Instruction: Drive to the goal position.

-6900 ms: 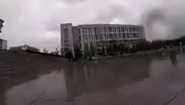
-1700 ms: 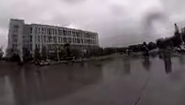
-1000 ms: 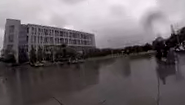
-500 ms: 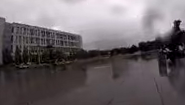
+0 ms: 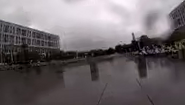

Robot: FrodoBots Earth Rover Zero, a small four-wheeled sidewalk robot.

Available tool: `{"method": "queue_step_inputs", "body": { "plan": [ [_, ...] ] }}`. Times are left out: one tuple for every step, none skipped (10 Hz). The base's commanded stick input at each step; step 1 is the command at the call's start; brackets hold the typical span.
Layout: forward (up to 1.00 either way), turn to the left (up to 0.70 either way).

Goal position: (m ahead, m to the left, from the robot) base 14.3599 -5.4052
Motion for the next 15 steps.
{"method": "queue_step_inputs", "body": {
  "plan": [
    [0.70, 0.00],
    [0.70, 0.00],
    [0.70, 0.00],
    [0.70, 0.00],
    [0.70, 0.00],
    [0.70, 0.00],
    [0.70, 0.00],
    [0.70, -0.02],
    [0.70, -0.02],
    [0.70, -0.12],
    [0.70, -0.25],
    [0.70, -0.14],
    [0.70, -0.04],
    [0.70, 0.00],
    [0.70, 0.00]
  ]
}}
